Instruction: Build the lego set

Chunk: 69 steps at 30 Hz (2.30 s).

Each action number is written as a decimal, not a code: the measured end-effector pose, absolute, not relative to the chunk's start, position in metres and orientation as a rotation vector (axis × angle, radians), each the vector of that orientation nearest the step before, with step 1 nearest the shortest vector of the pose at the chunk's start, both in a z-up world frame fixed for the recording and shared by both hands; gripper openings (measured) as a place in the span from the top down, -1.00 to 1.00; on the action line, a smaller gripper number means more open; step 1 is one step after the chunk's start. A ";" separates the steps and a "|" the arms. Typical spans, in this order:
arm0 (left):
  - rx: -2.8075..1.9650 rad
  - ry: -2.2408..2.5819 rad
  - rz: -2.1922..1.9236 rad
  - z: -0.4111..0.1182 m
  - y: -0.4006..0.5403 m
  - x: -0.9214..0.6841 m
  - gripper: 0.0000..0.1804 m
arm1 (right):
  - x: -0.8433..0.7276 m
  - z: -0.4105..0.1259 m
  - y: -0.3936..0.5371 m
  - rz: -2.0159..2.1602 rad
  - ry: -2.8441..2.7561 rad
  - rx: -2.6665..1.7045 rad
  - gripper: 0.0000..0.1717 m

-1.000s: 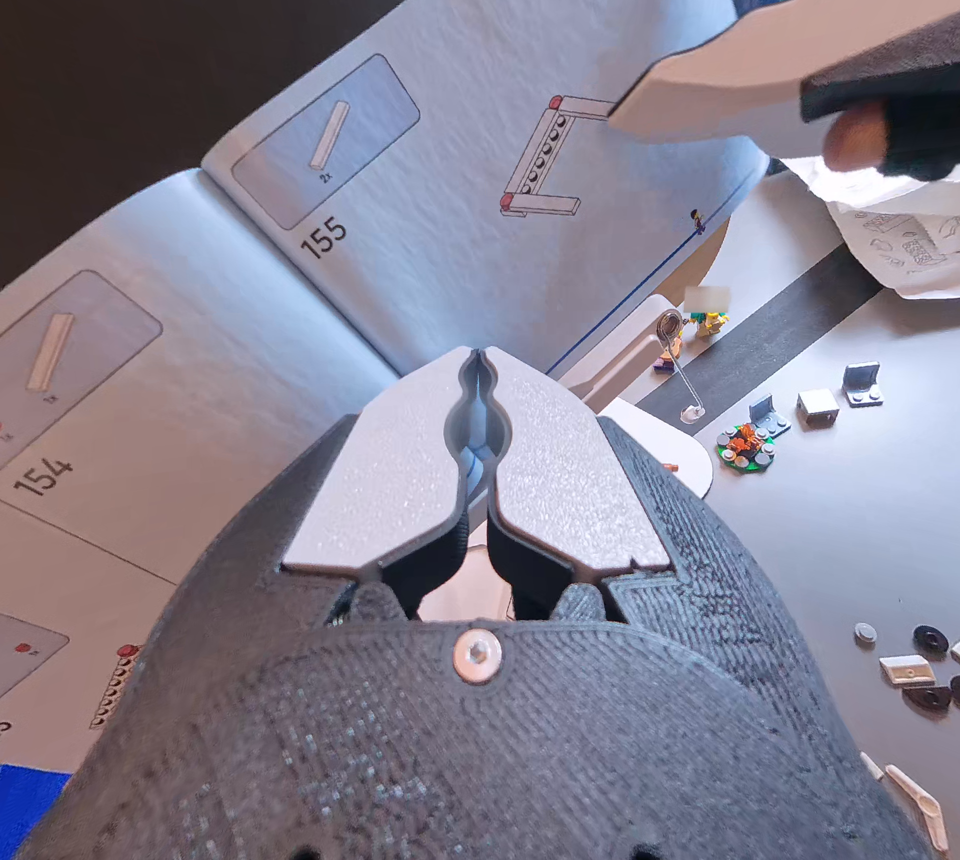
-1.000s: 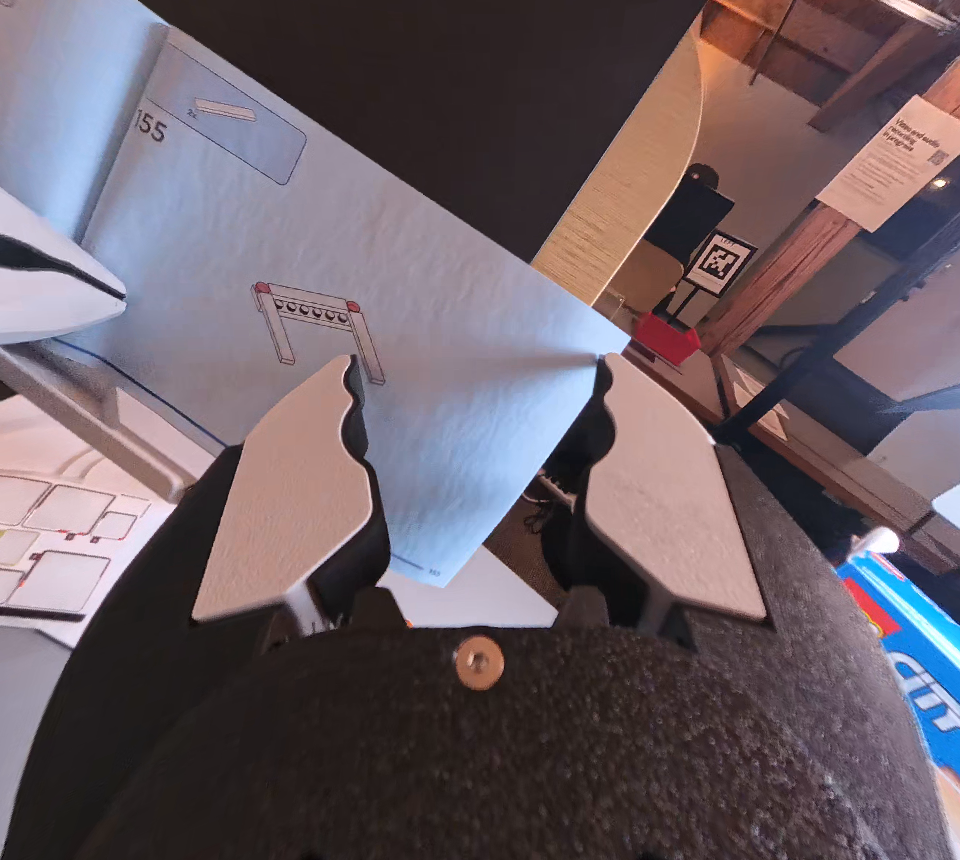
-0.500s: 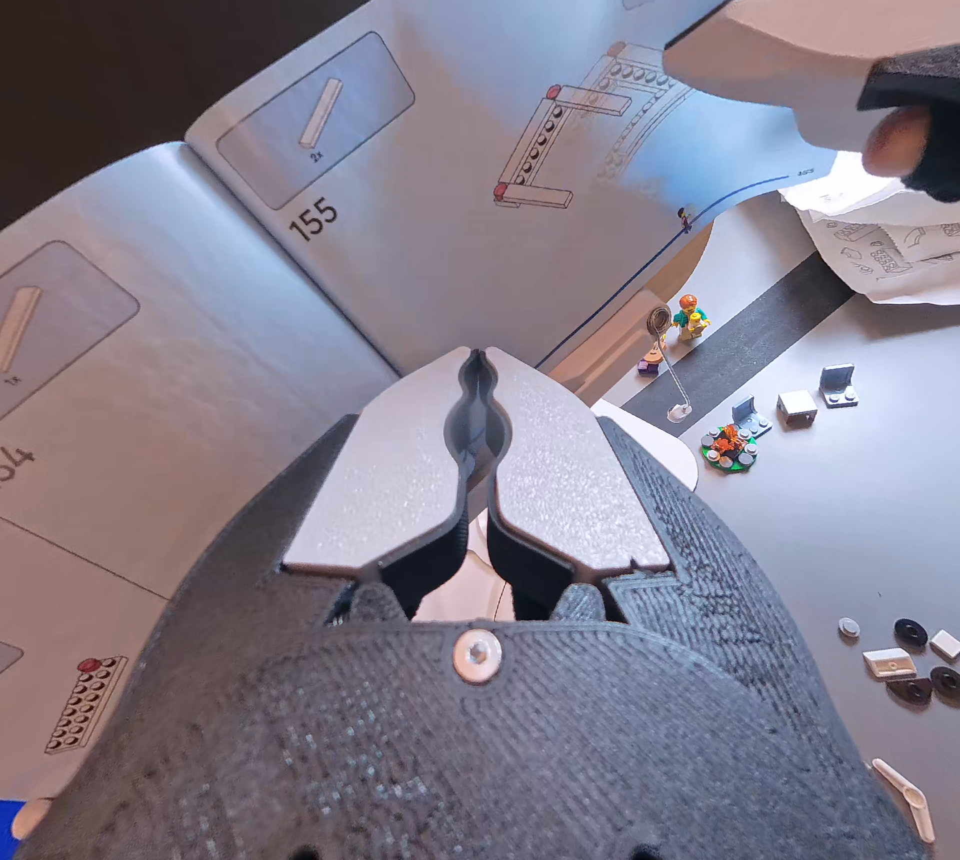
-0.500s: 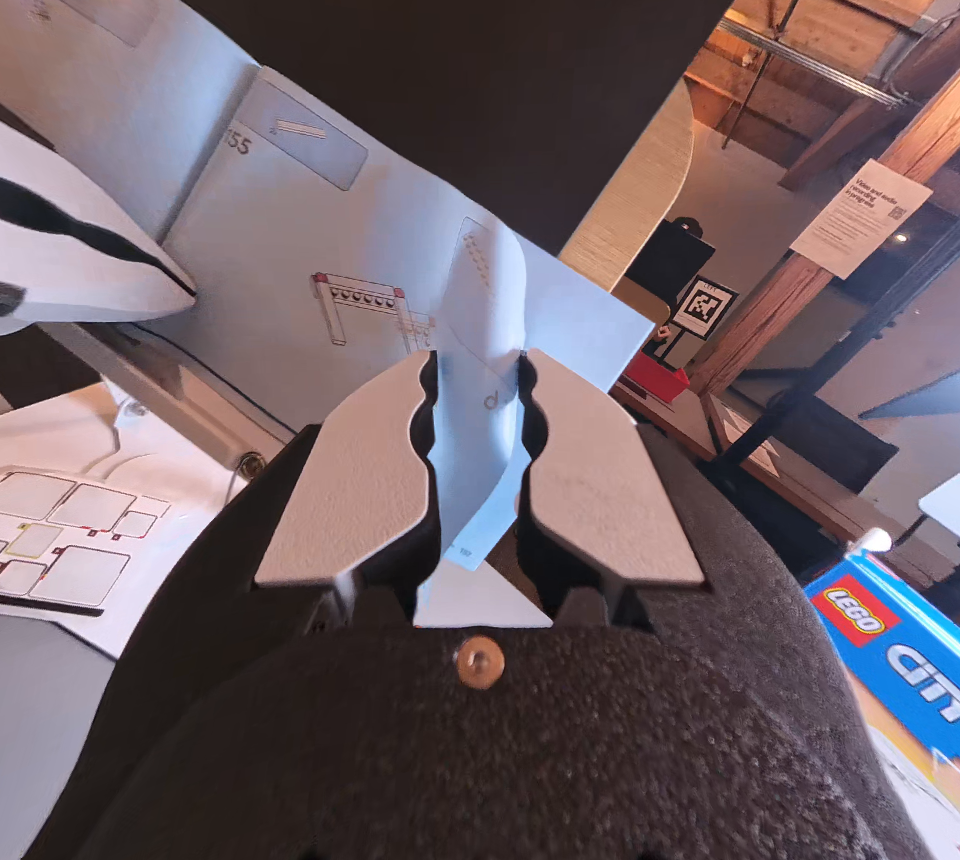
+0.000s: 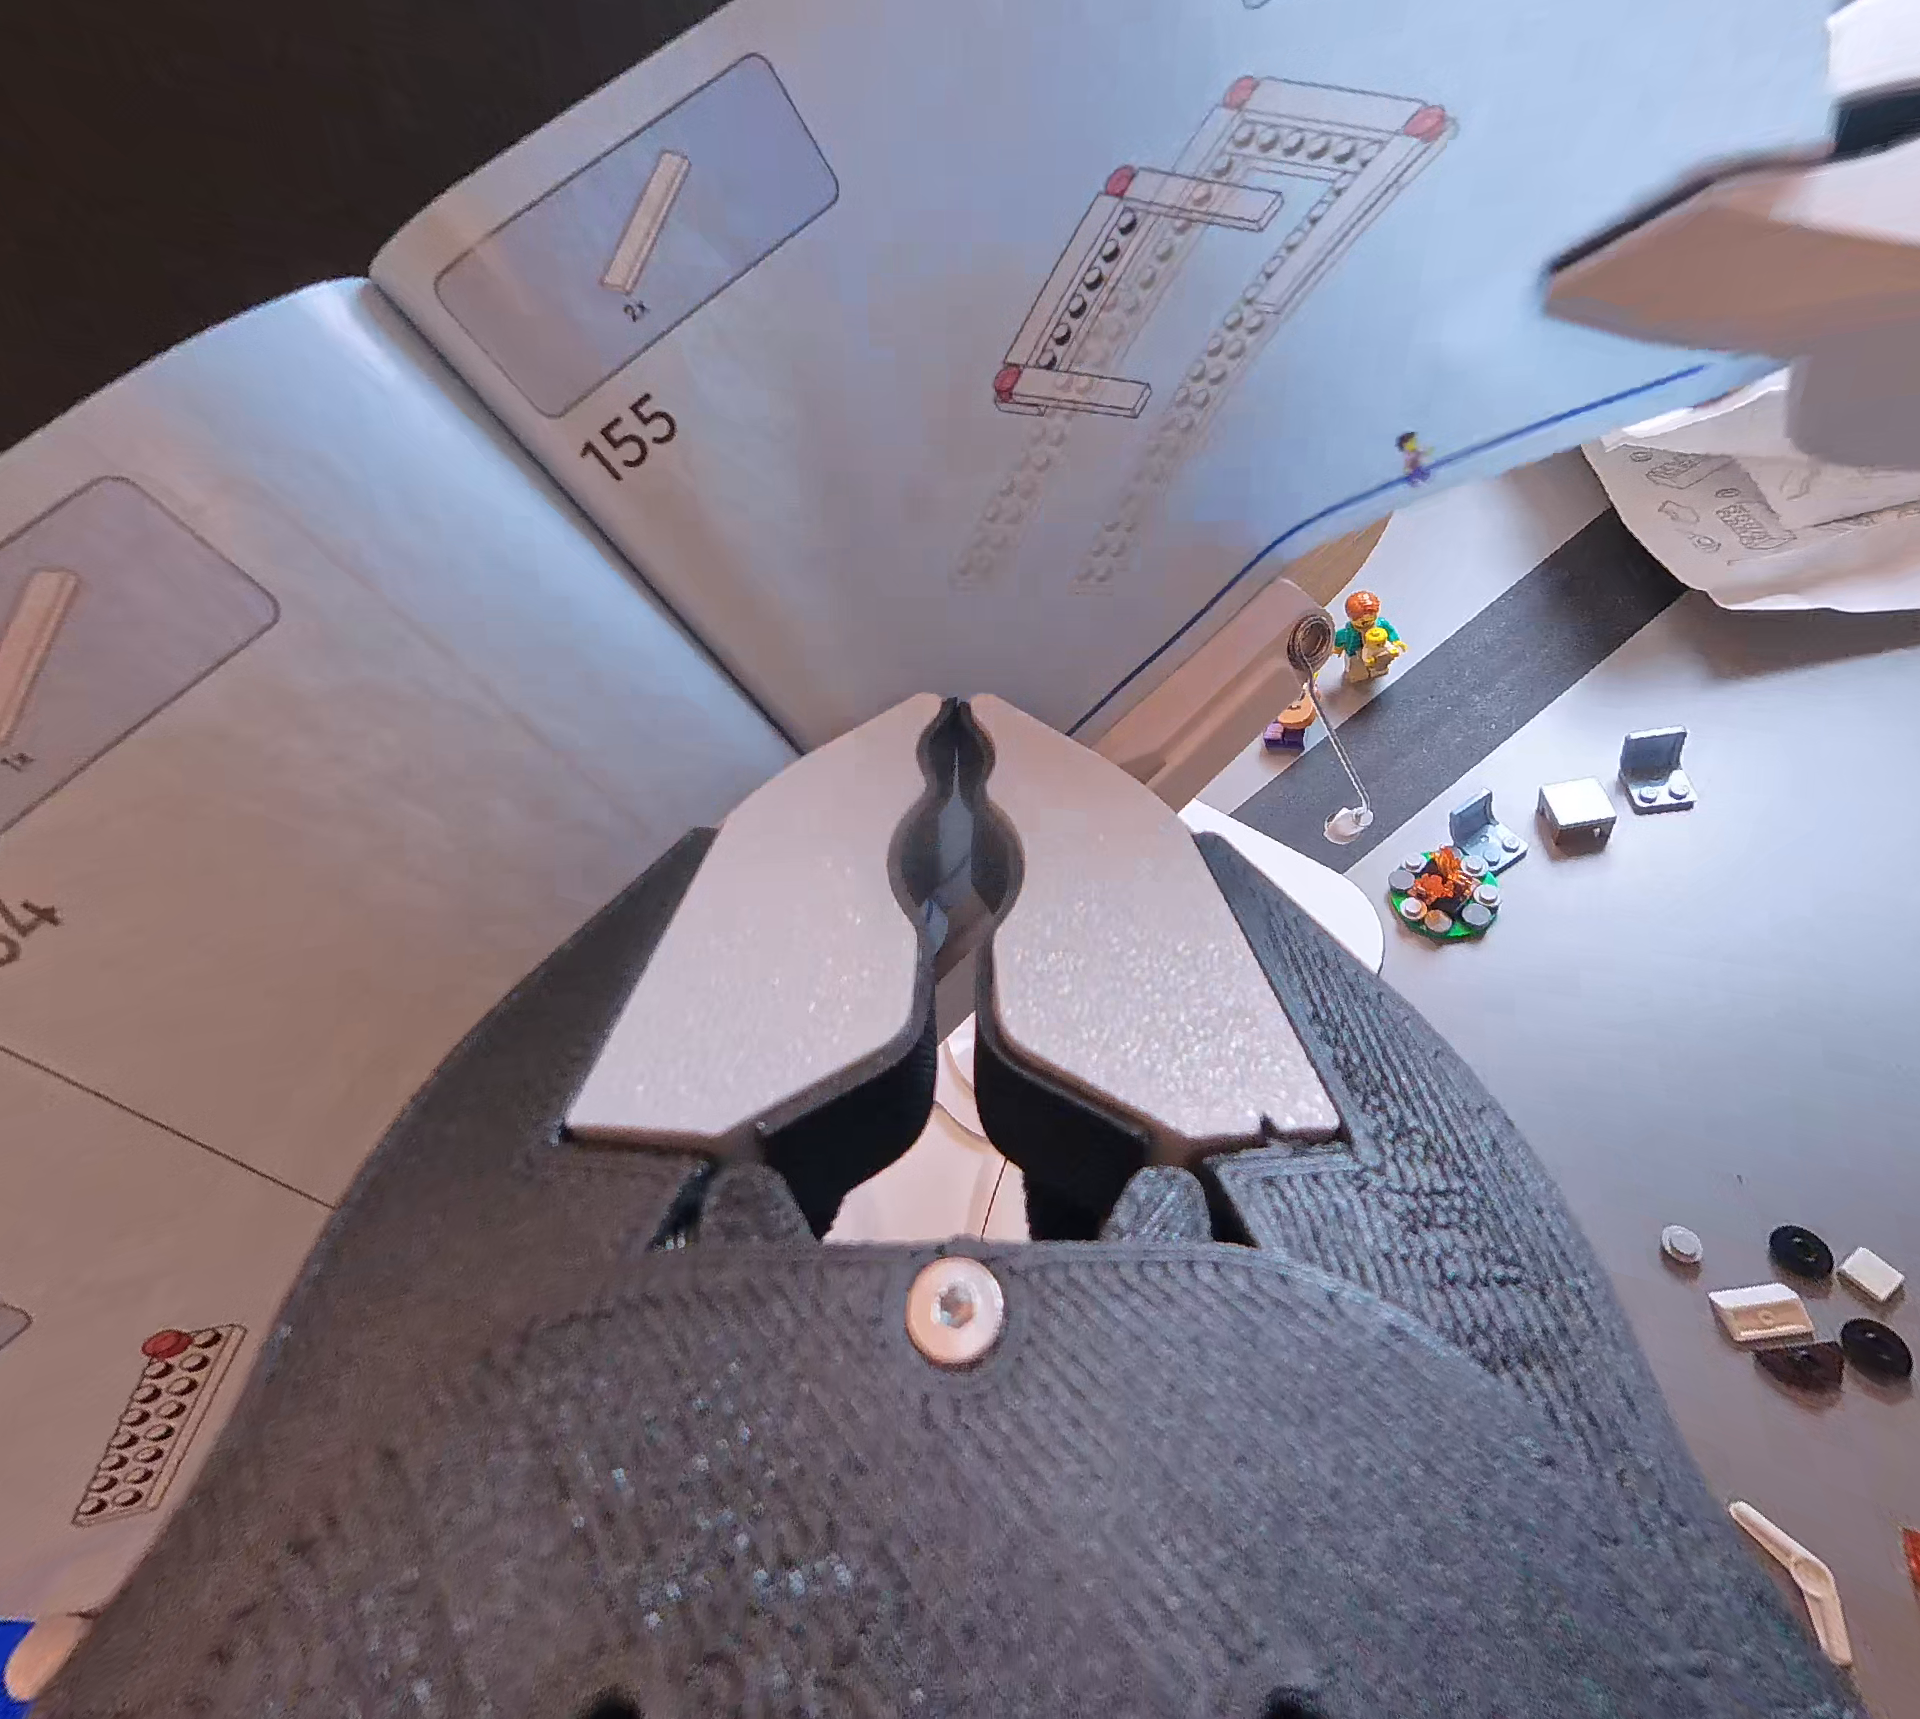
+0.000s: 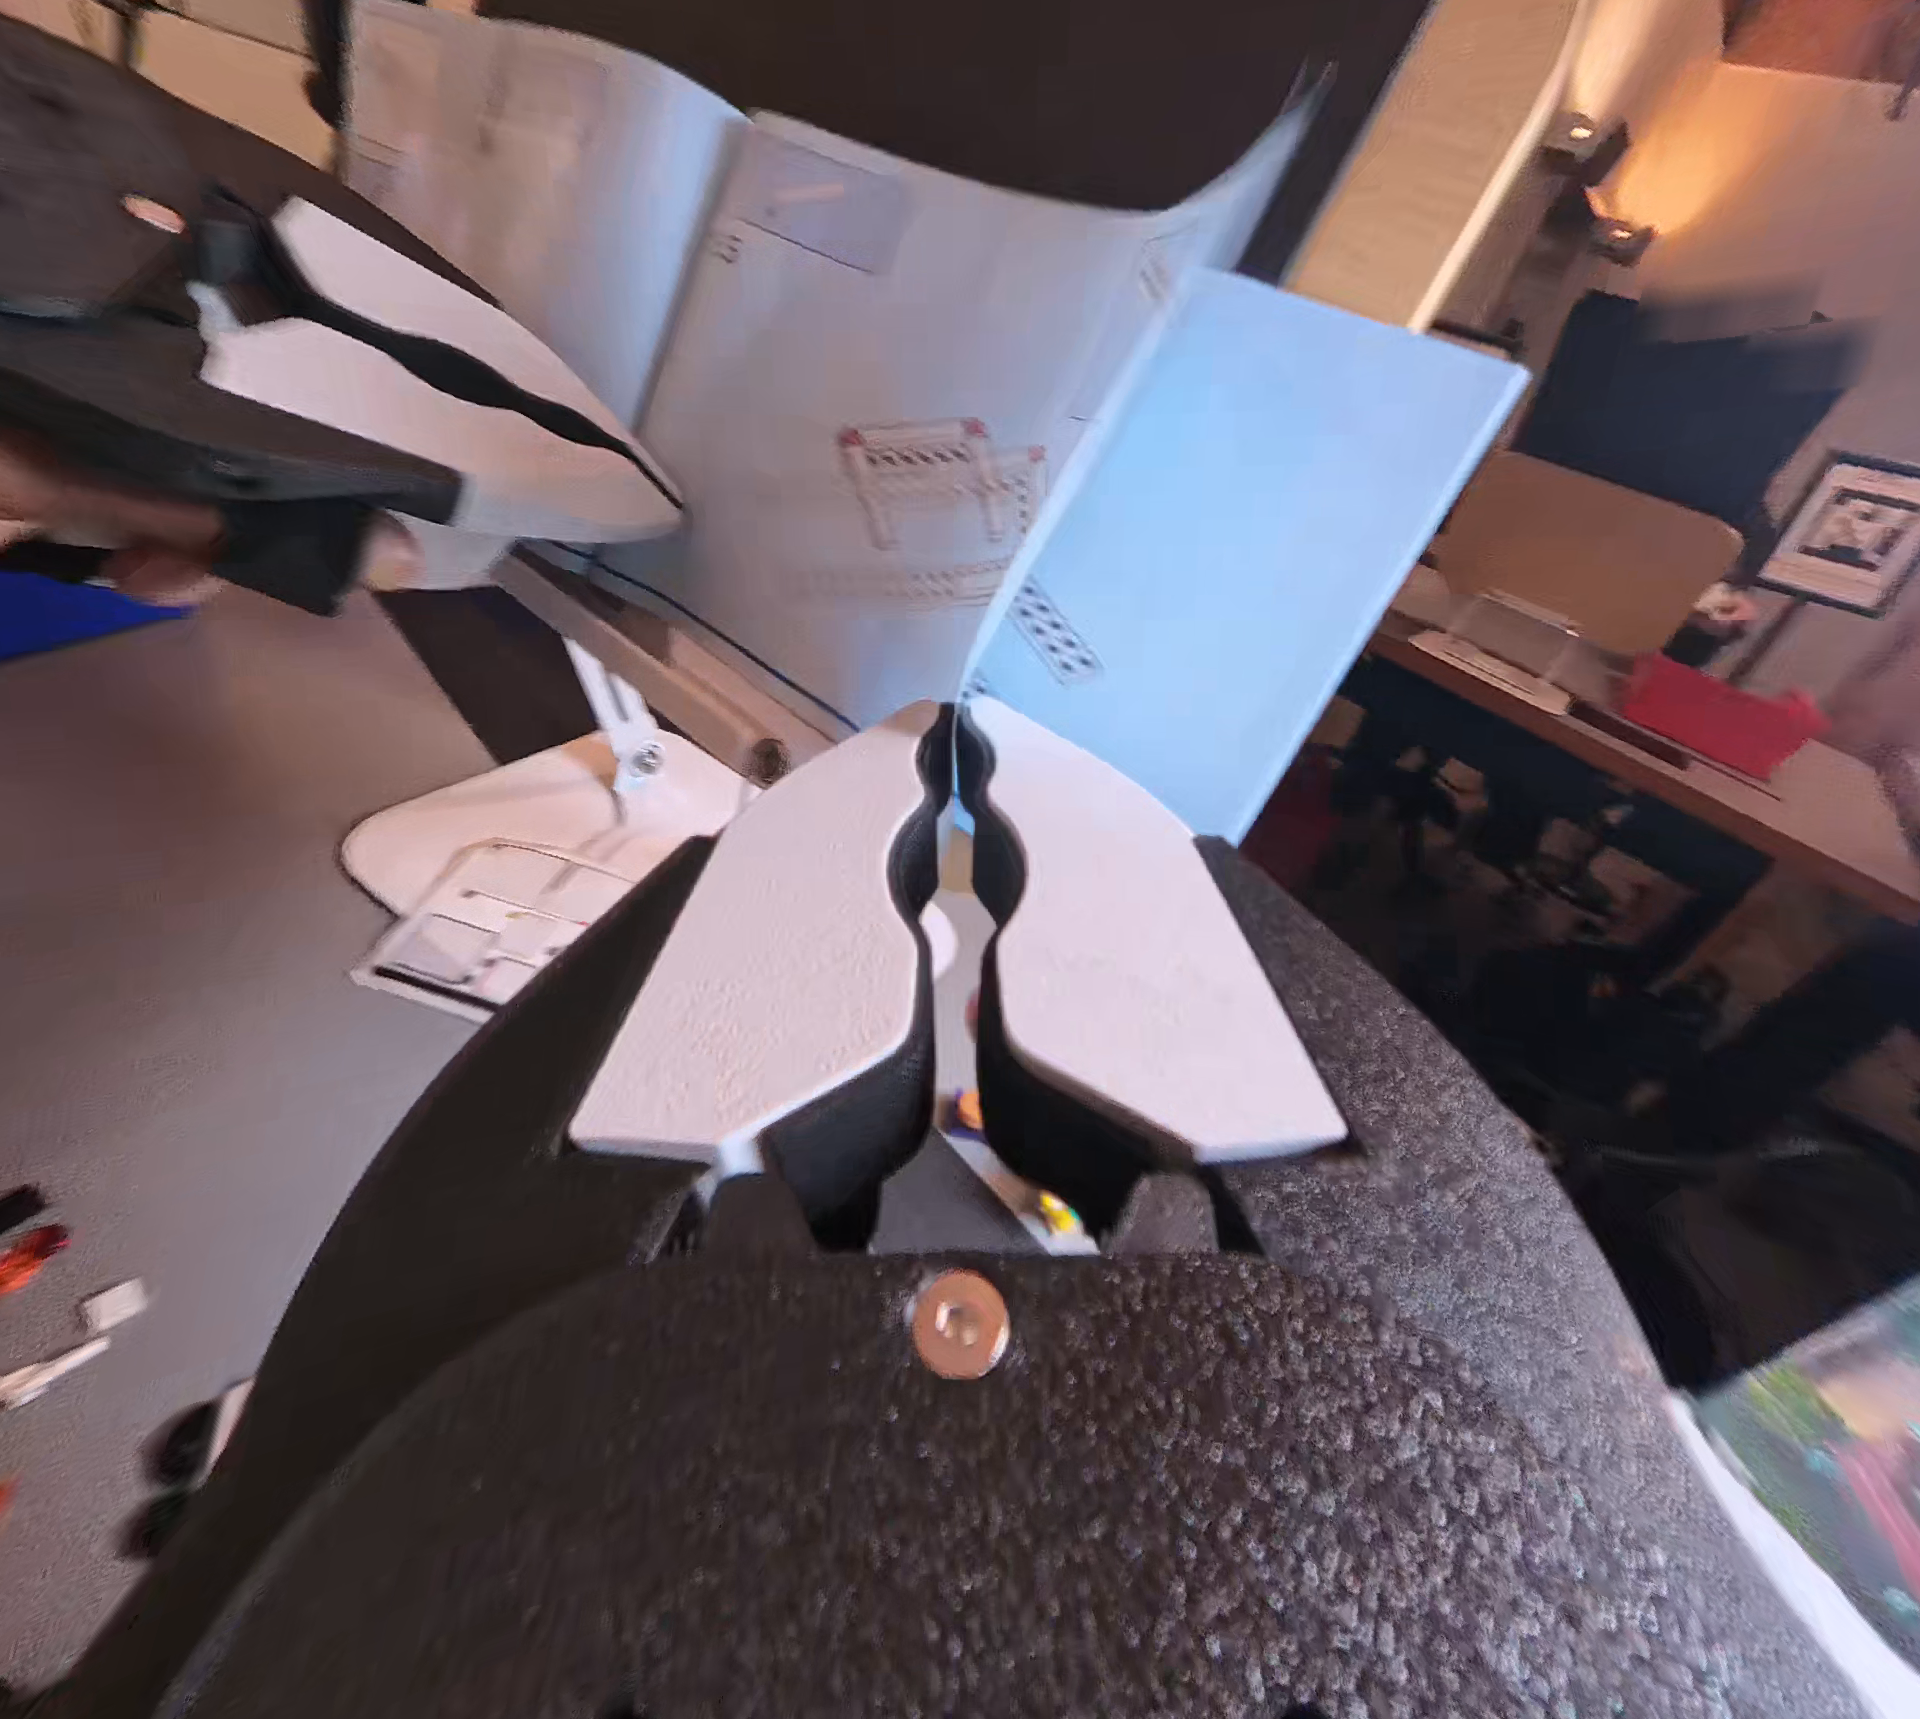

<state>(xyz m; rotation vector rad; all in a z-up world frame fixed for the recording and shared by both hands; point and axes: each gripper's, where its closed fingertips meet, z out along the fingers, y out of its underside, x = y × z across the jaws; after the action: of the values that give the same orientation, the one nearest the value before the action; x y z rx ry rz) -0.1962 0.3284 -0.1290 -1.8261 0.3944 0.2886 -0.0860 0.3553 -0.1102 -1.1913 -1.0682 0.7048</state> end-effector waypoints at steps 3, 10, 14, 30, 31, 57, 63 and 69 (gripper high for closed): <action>-1.813 0.410 0.260 -0.128 0.327 -0.193 1.00 | -0.096 -0.097 0.326 0.869 -1.154 -1.171 1.00; -1.605 0.289 -0.223 -0.087 0.280 -0.172 0.84 | -0.135 -0.085 0.261 0.973 -1.413 -1.076 1.00; -1.444 0.191 -0.593 -0.046 0.239 -0.175 0.53 | -0.166 -0.098 0.243 0.831 -1.522 -1.010 1.00; -1.537 0.003 -0.179 -0.054 0.224 -0.277 1.00 | -0.182 -0.086 0.223 0.871 -1.487 -0.974 0.58; -1.551 -0.011 -0.187 -0.055 0.223 -0.286 1.00 | -0.179 -0.081 0.237 0.881 -1.439 -1.009 0.61; -1.178 -0.932 -0.999 -0.181 0.238 -0.294 0.46 | -0.249 -0.113 0.296 0.030 -1.389 -1.171 0.67; -0.961 -1.030 -1.069 -0.183 0.251 -0.326 0.85 | -0.249 -0.113 0.295 0.068 -1.404 -1.203 0.67; -0.885 -0.946 -0.979 -0.160 0.235 -0.325 0.98 | -0.253 -0.114 0.297 0.058 -1.405 -1.214 0.69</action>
<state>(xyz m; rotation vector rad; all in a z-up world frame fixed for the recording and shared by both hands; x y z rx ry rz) -0.3250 0.2354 -0.1602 -0.8849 -0.9465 -0.9795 -0.2525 0.2975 -0.1137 -1.2142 -1.4048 0.0575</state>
